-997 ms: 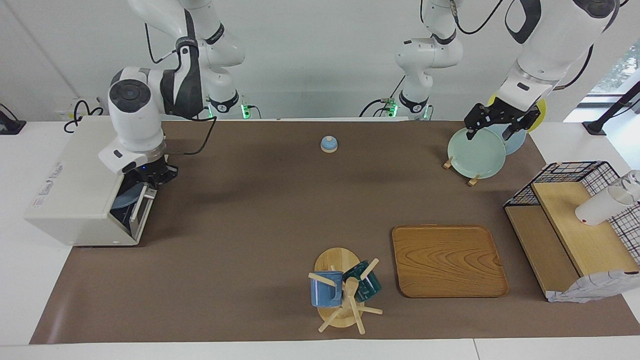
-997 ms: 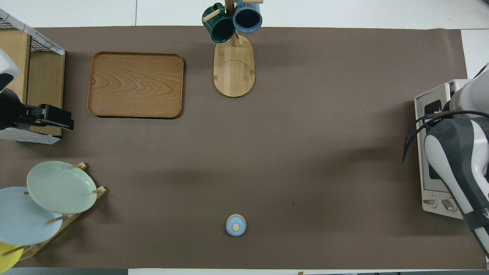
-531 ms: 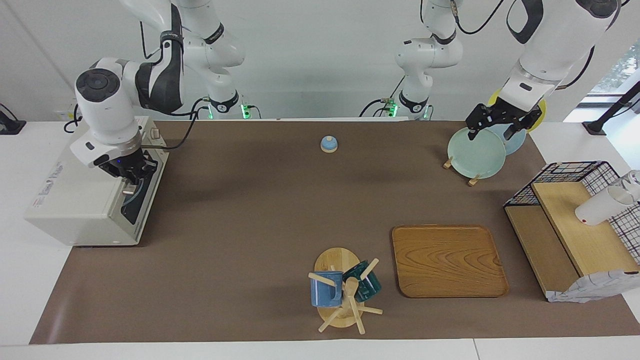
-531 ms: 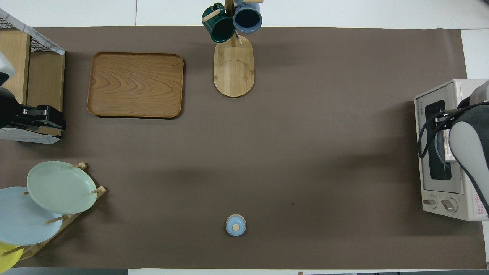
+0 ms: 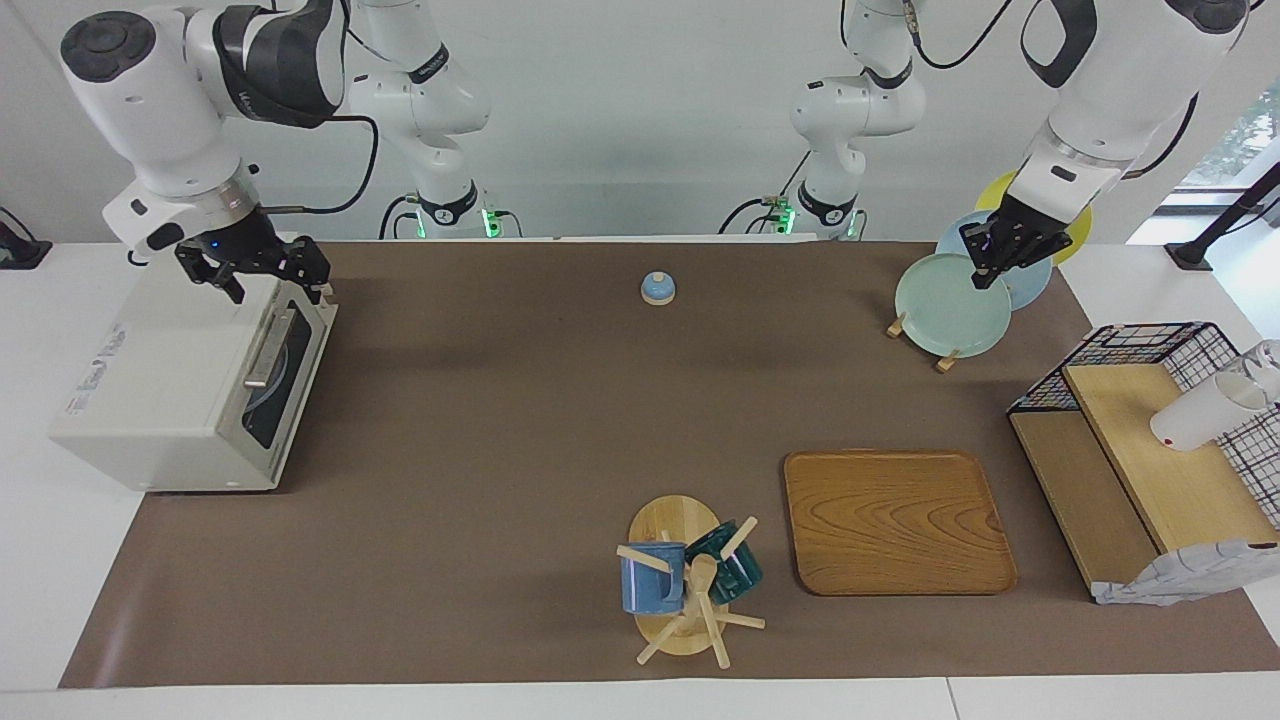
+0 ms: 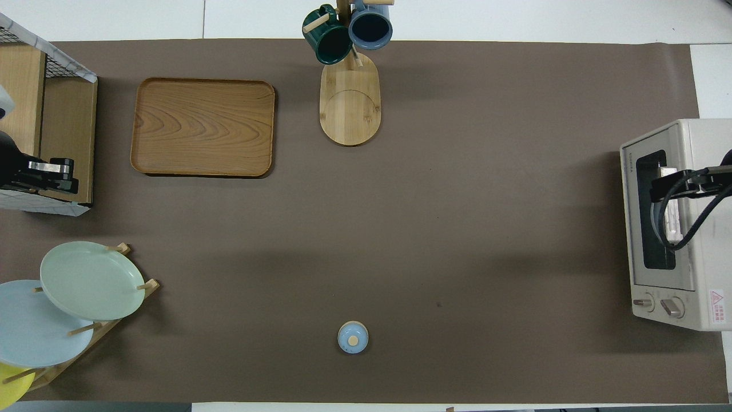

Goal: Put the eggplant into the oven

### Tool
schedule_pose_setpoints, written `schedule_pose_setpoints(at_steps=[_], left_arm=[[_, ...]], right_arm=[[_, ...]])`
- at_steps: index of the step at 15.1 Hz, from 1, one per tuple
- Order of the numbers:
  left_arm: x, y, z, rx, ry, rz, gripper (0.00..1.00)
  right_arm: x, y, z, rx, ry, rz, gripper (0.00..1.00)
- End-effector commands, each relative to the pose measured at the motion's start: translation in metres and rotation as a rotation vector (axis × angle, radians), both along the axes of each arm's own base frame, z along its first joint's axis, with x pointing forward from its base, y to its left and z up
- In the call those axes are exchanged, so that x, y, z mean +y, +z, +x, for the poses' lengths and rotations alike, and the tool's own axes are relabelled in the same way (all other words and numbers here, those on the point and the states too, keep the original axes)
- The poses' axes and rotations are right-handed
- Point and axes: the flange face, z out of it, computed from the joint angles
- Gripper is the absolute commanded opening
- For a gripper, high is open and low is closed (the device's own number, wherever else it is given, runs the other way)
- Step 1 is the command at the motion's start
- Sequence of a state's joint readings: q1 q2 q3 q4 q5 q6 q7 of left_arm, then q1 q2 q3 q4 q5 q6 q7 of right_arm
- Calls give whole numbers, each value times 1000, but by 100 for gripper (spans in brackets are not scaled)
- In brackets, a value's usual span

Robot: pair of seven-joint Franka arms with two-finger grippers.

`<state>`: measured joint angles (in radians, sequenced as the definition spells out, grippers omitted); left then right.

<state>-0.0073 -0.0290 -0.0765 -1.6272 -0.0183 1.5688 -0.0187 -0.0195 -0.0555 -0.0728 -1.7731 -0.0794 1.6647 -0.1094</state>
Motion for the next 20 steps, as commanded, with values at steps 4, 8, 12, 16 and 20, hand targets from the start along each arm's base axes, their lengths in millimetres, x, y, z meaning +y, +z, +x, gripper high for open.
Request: schedule_pose_setpoints(at_steps=[4,8,12,16,20], left_arm=[[1,2,3,-16,-9,17,100],[1,2,4,-17,-9,16,100],[0,4,4,-20,-12,16,100],[0,4,4,-20,-12,17,100],[-2,3,5,-19,-15,17,100]], right_arm=[[16,47,7,40,27,56,100],[16,51,13,46,25,51,100],[-5,45,12,97,-15,70,100],[-8,49,9,88,-16,70,100],[5,48,11,90,5,68,100]])
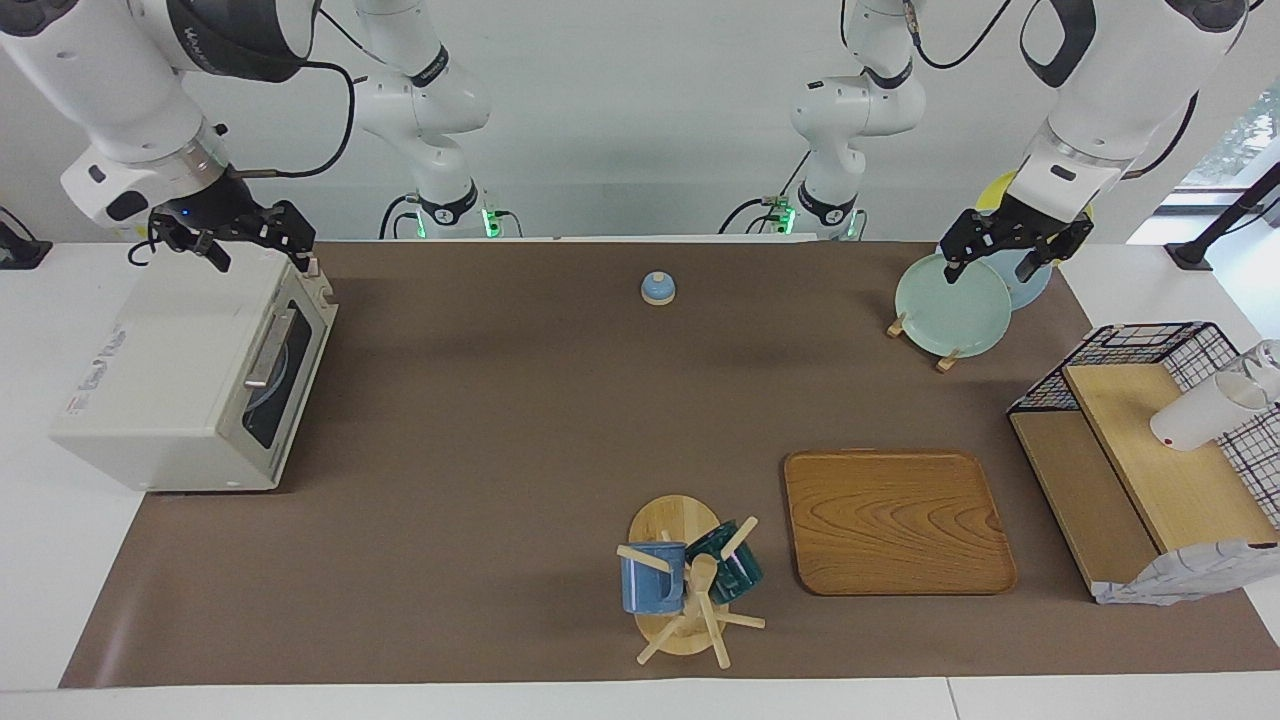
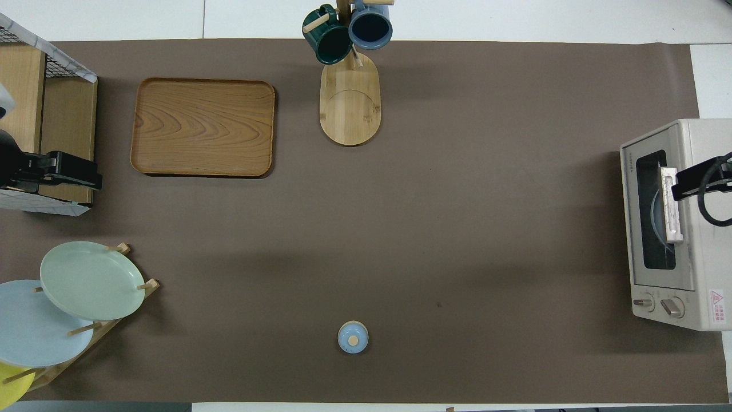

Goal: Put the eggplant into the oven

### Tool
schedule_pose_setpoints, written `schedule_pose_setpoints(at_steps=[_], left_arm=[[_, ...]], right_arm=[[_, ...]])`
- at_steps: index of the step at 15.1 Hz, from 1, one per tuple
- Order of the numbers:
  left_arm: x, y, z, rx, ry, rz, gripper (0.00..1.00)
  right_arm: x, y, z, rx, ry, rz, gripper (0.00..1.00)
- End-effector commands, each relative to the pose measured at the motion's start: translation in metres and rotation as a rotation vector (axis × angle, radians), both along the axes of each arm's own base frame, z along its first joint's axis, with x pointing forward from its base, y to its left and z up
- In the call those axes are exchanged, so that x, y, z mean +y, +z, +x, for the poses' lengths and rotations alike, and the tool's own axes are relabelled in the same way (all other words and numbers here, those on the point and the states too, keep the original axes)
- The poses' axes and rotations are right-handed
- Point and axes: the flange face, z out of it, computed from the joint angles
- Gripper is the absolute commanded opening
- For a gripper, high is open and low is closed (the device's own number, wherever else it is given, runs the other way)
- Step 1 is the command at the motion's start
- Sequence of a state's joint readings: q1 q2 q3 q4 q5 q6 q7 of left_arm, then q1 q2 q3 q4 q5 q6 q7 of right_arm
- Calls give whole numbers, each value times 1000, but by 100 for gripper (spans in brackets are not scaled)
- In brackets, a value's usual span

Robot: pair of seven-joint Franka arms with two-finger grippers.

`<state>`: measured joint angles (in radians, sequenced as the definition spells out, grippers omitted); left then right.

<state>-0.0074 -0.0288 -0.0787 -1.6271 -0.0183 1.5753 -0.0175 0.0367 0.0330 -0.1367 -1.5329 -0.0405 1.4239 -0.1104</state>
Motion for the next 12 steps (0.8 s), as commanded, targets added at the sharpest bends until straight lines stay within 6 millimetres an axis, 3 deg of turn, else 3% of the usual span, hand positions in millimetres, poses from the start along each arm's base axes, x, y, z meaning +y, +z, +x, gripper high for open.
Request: schedule_pose_setpoints(at_steps=[1,3,6,8,12], left_arm=[[0,2,4,-12,-10,18,100],[-1,2,4,-11,-13,18,100],[-1,2,4,-11,-13,18,100],[-1,2,4,-12,-13,18,100],[-2,2,4,-12,-13,18,100]], right_arm=[[6,2,0,7,29,32,100],[19,-2,5,11,50,29,100],[18,-4,7,13,46,30,100],[16,-17,12,43,41,31,100],[14,-12,9,35,41,32,100]])
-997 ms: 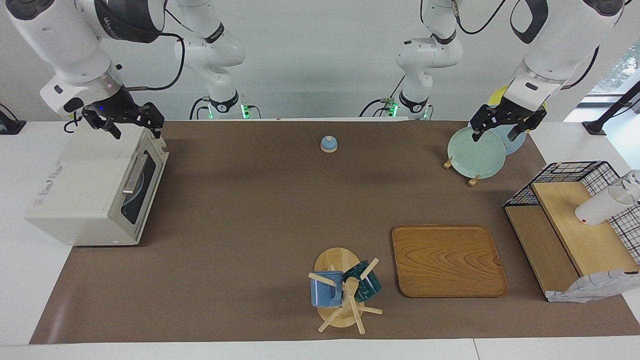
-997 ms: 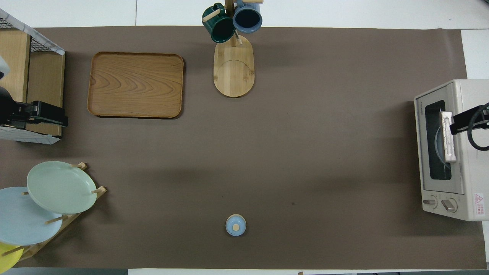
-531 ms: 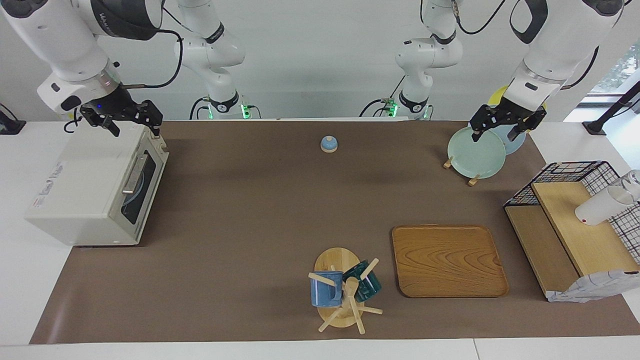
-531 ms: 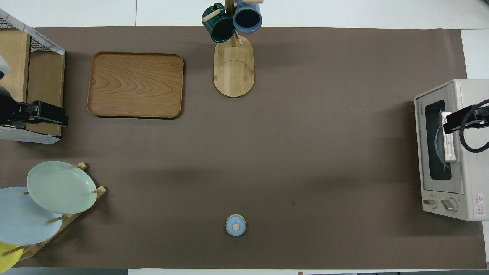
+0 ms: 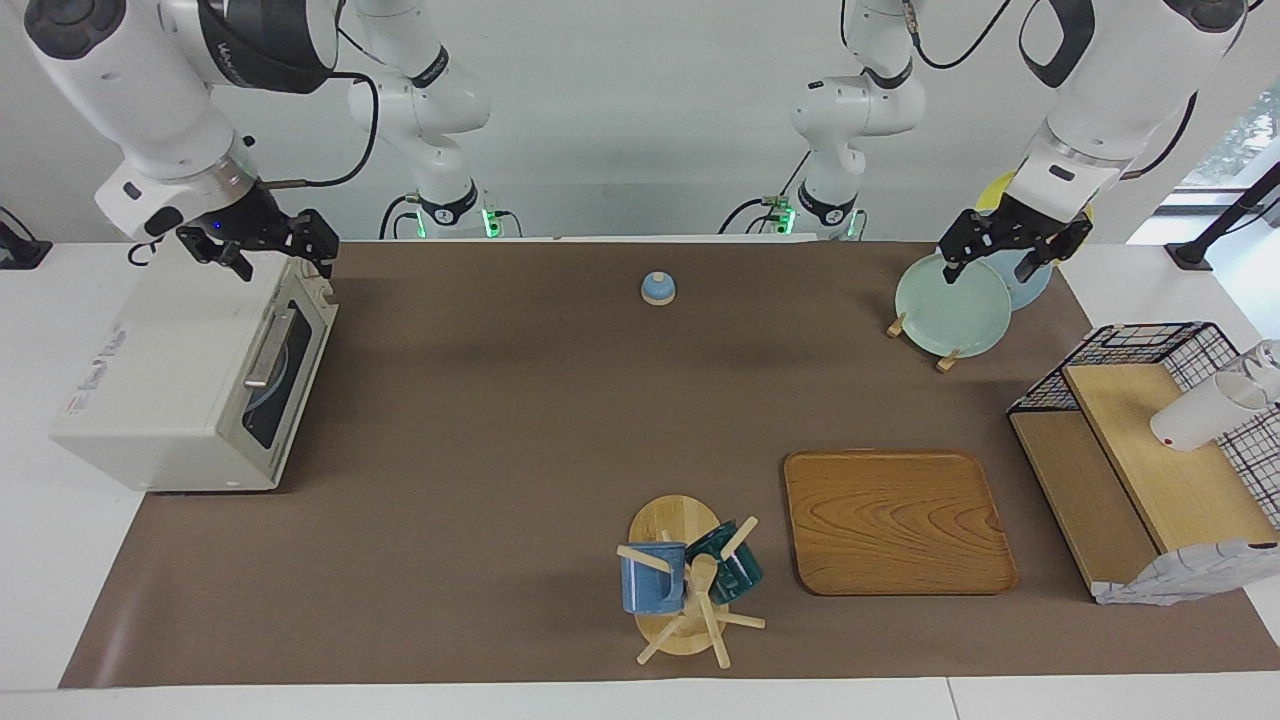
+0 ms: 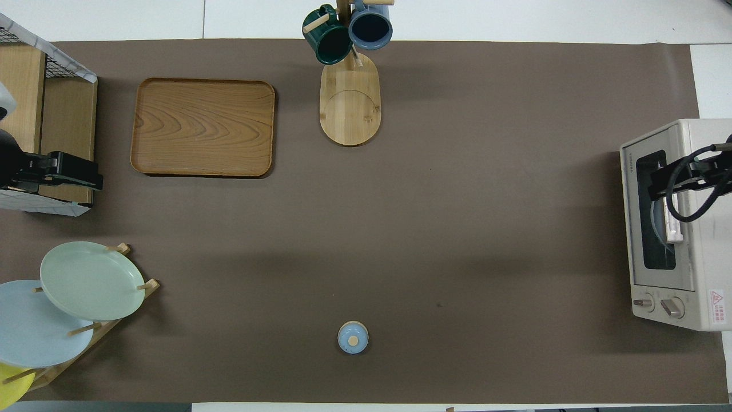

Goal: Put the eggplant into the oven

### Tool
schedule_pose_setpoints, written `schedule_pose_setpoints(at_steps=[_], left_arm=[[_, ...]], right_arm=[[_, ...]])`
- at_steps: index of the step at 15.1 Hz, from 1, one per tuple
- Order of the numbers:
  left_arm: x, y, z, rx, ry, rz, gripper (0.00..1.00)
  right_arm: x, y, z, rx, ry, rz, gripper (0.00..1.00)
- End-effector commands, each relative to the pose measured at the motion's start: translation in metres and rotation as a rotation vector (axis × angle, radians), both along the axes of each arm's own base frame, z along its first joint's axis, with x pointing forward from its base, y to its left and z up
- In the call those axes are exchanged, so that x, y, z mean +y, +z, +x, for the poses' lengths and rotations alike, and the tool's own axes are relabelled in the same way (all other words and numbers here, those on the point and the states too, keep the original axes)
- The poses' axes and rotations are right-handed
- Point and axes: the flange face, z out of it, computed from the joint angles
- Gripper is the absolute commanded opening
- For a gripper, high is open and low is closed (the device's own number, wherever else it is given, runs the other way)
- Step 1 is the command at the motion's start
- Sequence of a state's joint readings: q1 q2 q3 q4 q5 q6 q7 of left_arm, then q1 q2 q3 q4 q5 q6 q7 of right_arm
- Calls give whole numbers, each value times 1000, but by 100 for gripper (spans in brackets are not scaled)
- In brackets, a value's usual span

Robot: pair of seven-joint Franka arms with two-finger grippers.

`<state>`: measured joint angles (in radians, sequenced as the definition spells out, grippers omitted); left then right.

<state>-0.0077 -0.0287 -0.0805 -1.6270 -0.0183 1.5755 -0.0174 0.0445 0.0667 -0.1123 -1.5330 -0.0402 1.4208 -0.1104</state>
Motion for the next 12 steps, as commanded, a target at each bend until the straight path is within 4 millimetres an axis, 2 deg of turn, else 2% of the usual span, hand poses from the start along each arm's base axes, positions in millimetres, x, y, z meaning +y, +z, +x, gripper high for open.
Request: schedule_pose_setpoints(at_steps=[1,2,3,9,12], left_arm=[[-1,3,3,-14,-11,18,100],[-1,3,4,-12,-11,18,100],[-1,3,3,-14,-11,18,100],[-1,2,4,-12,-11,18,100],[-1,2,4,-14,-13,18,100]], right_arm=[[-4,8,-2,-3,8,32,100],[4,11,-3,-8,22,32,100],[3,21,-10,-27,21,35,100],[-1,17,-27,-13,16,41,100],[-1,18,-18,-53,16,36,100]])
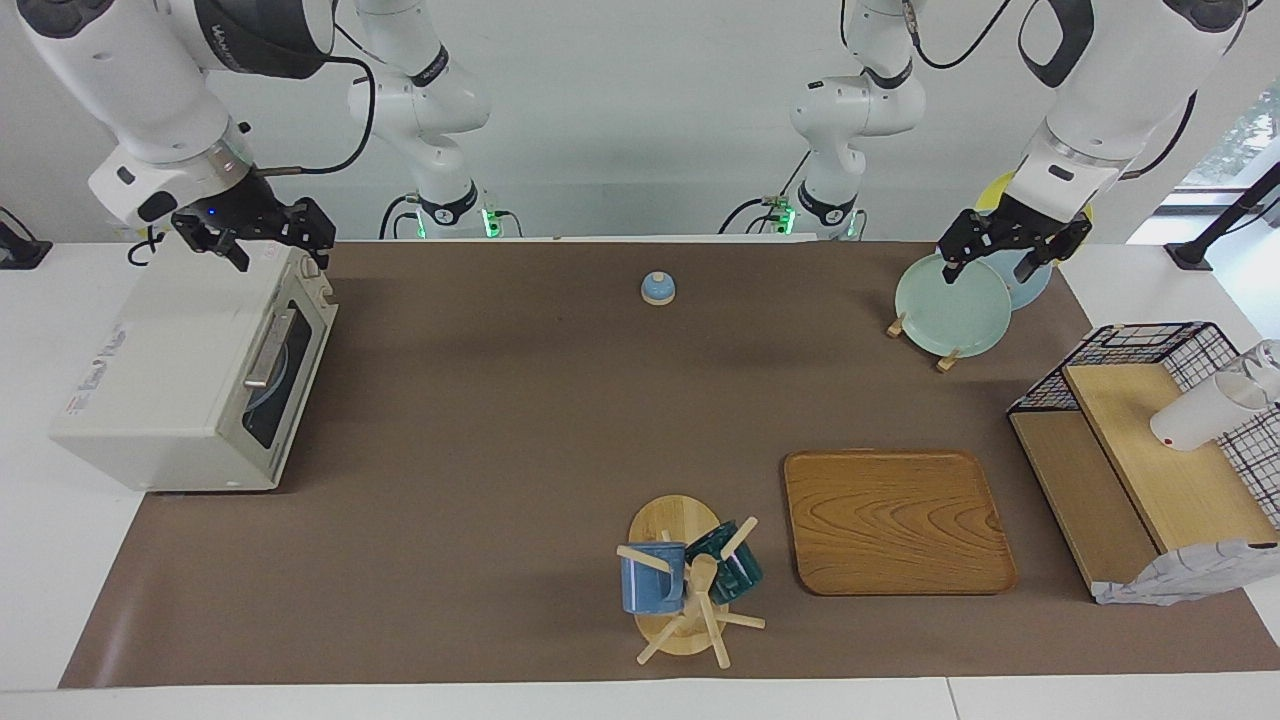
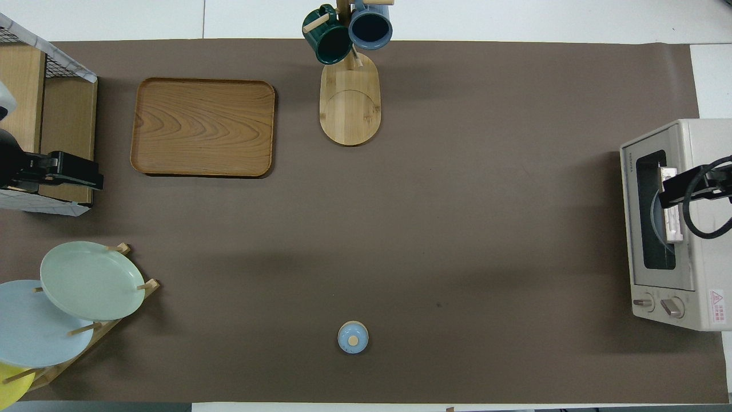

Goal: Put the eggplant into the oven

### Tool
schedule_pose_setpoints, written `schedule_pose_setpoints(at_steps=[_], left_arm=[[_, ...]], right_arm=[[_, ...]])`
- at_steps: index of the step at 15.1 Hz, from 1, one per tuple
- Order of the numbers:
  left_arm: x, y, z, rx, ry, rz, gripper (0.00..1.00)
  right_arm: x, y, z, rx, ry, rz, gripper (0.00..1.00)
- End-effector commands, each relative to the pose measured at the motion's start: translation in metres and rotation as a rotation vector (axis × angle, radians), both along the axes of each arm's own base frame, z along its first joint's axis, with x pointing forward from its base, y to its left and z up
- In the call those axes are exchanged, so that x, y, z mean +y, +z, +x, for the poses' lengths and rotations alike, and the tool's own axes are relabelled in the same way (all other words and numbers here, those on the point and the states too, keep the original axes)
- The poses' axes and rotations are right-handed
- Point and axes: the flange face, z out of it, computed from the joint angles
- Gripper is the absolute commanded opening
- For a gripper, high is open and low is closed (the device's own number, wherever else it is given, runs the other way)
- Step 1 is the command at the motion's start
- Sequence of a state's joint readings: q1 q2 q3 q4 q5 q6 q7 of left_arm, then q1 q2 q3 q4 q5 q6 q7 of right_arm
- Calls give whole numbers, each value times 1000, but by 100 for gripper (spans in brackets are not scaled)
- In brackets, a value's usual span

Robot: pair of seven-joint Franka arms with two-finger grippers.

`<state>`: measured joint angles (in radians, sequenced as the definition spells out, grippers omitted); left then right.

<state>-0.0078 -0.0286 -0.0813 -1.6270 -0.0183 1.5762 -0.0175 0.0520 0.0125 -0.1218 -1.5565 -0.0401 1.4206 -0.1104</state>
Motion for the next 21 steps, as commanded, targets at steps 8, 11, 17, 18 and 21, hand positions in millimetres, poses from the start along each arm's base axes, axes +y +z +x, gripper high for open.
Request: schedule_pose_setpoints(at_steps=[8,11,17,18,21], left_arm=[[1,4,2,-13,-6,18,100],[1,4,1,-12,-6,19,100],[2,3,0,-1,-1,20,100],[4,3,0,-1,1,20,100],[7,2,1,1,8,20,100]], right_arm=[[-6,-3,0,-21,4,30,100],[-12,-2,-1,-20,-8,32,100],[-16,-6,1,-10,-16,32,100],[-15,-4,2,-14,-14,31,100],[-14,2,3,-26,-11,30,100]])
